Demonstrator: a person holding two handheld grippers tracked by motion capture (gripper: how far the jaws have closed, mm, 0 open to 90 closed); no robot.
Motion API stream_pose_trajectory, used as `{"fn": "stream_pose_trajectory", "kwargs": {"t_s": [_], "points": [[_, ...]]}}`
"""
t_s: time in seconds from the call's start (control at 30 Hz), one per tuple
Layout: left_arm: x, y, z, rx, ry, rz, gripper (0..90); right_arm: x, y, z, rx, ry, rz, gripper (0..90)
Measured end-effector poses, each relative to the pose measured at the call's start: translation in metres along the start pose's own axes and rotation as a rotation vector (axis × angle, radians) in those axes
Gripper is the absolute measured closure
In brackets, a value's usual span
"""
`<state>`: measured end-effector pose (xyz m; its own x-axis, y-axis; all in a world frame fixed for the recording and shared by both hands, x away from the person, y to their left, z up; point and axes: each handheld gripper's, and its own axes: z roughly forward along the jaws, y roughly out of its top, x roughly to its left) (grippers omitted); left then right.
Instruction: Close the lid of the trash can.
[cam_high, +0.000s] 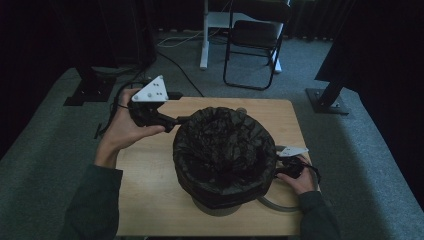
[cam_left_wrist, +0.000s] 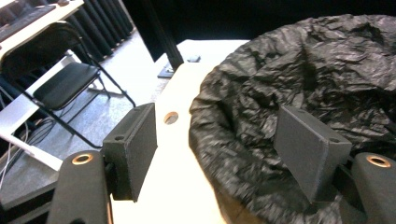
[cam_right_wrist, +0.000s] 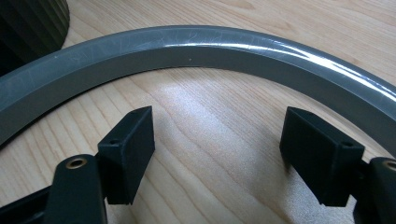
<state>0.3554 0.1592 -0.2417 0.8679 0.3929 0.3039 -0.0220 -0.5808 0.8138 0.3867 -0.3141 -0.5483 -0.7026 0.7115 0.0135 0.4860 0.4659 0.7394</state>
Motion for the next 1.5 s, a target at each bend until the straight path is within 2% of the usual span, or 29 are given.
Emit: {"fn": "stream_pose_trajectory", "kwargs": {"t_s": [0.1,0.23,0.37,0.43,0.63,0.8,0.93,1.0,1.33,1.4,1.5], "points": [[0.006,-0.007,-0.005,0.012,0.040,-0.018,30.6,0.001,0.000,0.001,0.005,-0.003,-0.004,22.9],[0.011,-0.017,-0.010,0.039,0.071,-0.034,30.6,0.001,0.001,0.000,0.012,-0.017,-0.009,22.4],[0.014,-0.026,-0.011,0.070,0.087,-0.045,30.6,0.000,0.004,-0.003,0.029,-0.042,-0.028,23.4],[0.015,-0.031,-0.009,0.085,0.093,-0.050,30.6,0.000,0.005,-0.007,0.029,-0.049,-0.036,26.8],[0.018,-0.044,-0.003,0.125,0.090,-0.067,30.7,-0.003,0.010,-0.014,0.026,-0.089,-0.052,34.7],[0.019,-0.056,0.003,0.145,0.080,-0.089,30.6,-0.007,0.015,-0.021,0.008,-0.128,-0.037,39.9],[0.018,-0.065,0.011,0.170,0.067,-0.102,30.7,-0.012,0.017,-0.023,0.009,-0.140,-0.007,39.8],[0.017,-0.071,0.015,0.176,0.057,-0.113,30.6,-0.014,0.017,-0.024,0.010,-0.164,0.004,37.4],[0.014,-0.093,0.030,0.209,0.016,-0.149,30.6,-0.026,0.019,-0.027,0.019,-0.216,0.011,34.8],[0.014,-0.098,0.033,0.210,0.005,-0.160,30.6,-0.029,0.019,-0.028,0.013,-0.239,0.007,32.5],[0.012,-0.105,0.038,0.223,-0.005,-0.169,30.6,-0.034,0.020,-0.028,0.022,-0.246,0.010,31.7]]}}
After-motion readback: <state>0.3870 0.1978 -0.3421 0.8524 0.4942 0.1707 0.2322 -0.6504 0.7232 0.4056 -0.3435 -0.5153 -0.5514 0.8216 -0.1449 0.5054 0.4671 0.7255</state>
